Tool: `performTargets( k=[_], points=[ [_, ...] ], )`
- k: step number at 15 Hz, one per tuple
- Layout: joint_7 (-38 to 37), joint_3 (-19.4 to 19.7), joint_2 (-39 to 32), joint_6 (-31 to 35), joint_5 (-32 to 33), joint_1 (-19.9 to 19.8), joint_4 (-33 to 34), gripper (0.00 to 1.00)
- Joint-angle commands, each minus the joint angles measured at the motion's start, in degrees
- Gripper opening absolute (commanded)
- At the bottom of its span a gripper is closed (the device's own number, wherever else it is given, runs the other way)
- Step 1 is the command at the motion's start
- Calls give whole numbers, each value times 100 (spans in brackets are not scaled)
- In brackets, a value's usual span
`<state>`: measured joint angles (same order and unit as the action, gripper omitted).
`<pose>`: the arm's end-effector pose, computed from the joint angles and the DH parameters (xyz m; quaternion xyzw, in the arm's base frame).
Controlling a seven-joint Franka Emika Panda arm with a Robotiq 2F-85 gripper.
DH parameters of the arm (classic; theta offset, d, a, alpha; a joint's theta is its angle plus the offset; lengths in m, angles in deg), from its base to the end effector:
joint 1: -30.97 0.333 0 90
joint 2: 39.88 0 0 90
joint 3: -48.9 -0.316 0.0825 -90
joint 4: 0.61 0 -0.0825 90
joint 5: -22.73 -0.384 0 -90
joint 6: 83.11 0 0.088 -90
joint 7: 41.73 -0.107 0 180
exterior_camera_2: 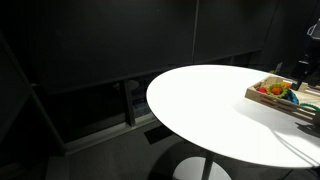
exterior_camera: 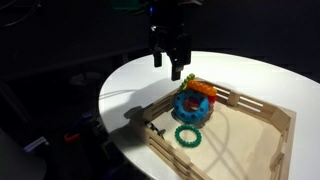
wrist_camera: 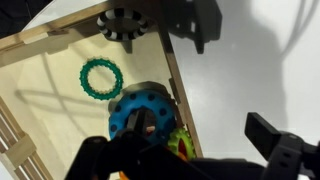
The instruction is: Put the striped ring in the crate
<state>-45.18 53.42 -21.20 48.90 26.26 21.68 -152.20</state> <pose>0.3891 -0.0957 0.3490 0.9918 -0.1273 -0.0089 0.0093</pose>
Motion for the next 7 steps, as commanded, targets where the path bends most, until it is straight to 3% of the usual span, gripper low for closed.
performTargets(
  k=[1,5,7],
  points=[
    [552,189,174,-409,-215,168,30,100],
    [620,164,277,-681,-87,147,44,100],
    [474,131,129,-486,-94,142,12,100]
  ],
)
